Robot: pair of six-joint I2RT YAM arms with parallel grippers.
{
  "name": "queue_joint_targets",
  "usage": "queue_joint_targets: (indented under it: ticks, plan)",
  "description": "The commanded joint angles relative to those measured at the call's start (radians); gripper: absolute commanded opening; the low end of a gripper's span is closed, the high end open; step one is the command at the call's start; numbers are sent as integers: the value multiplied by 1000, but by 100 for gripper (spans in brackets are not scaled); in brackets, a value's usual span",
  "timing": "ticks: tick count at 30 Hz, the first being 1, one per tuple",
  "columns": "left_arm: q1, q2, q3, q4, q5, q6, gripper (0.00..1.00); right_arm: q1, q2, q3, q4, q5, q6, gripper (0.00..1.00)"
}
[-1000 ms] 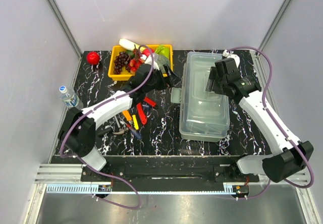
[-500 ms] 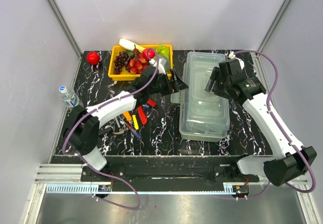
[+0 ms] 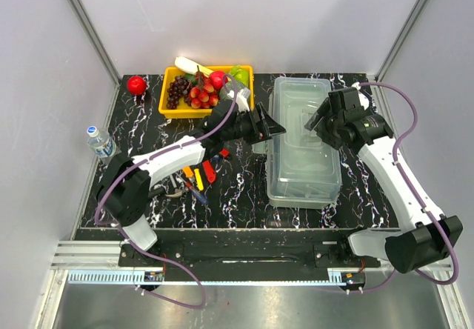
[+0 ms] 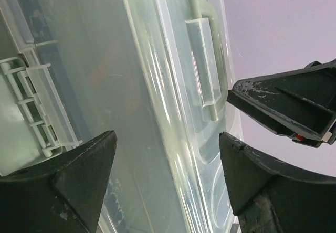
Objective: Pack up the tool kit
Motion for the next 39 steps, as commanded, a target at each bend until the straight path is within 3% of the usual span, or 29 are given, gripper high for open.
queue_joint_targets:
  ticks: [1, 5, 16, 24, 39]
  plan:
    - [-23, 22, 64, -1, 27, -14, 82, -11, 35, -5, -7, 49, 49, 72]
    - [-25, 46, 97, -13, 28, -15, 80, -12, 49, -31, 50, 67, 46, 72]
    - [-26, 112, 156, -13, 60, -25, 79, -51, -73, -242, 312, -104, -37, 73]
    - [-26, 128, 179, -31, 70, -11, 79, -63, -113, -279, 397, -164, -44, 70]
    - [-25, 124, 182, -53, 68, 11, 79, -106, -222, -396, 527, -244, 121, 66]
